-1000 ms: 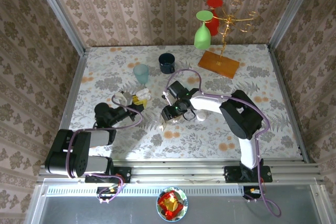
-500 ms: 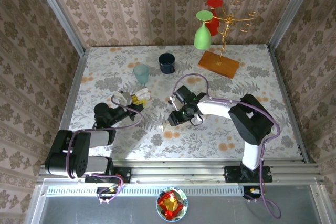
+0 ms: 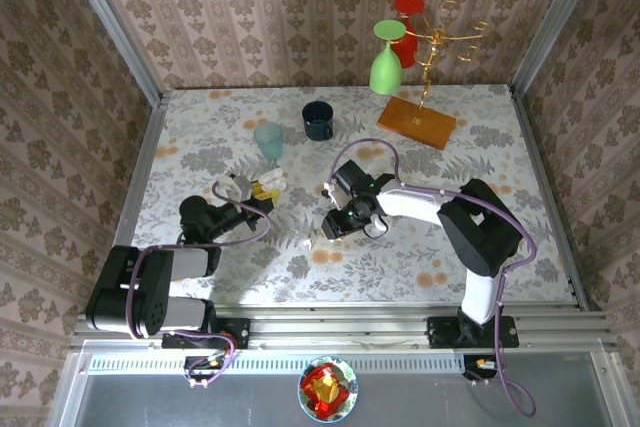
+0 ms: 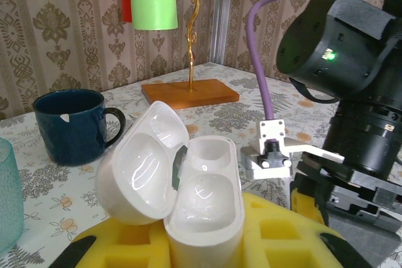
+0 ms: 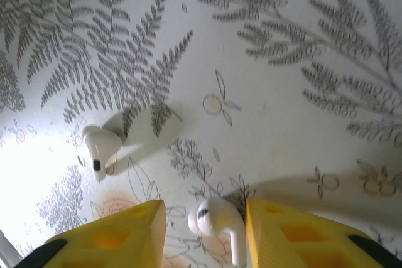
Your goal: Insert the wireless bluetooth earbuds into the charging case
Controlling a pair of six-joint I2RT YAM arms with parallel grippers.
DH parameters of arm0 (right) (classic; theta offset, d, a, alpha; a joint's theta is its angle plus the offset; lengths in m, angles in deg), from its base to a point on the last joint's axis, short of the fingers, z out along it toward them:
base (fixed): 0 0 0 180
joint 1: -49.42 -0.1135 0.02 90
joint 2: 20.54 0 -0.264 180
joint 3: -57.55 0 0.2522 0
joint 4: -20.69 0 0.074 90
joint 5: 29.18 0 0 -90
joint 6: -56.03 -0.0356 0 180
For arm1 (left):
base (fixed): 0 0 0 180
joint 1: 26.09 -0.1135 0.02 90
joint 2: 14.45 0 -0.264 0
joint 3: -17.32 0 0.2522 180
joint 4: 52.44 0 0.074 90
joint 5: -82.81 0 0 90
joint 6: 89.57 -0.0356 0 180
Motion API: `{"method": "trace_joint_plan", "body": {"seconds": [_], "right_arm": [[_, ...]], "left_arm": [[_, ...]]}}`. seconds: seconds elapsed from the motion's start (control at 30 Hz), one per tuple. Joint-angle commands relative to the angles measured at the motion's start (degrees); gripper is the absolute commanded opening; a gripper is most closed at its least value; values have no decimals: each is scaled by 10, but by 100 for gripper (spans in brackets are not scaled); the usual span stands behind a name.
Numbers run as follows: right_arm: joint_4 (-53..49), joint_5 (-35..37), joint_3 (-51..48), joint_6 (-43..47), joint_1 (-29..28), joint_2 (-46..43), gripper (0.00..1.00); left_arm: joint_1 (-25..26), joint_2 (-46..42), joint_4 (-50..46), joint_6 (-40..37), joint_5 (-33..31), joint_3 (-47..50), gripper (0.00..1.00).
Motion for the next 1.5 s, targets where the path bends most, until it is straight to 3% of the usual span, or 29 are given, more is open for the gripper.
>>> {"method": "trace_joint_plan", "body": {"seconds": [0.0, 0.43, 0.87, 1.17, 1.47], "right_arm": [[-39, -22, 24, 21, 5, 26, 38], [-78, -73, 31, 45, 6, 45, 31], [-56, -56, 20, 33, 8, 43, 21], [93, -13, -61, -7, 32, -54, 22], [293, 51, -177, -68, 56, -187, 22]], "left_arm": [[-4, 4, 23, -8, 13, -5, 0], [-4, 7, 23, -9, 14, -8, 0], [-4, 9, 23, -8, 16, -7, 0], [0, 6, 23, -8, 22, -8, 0], [51, 9, 23, 0, 16, -10, 0]]}}
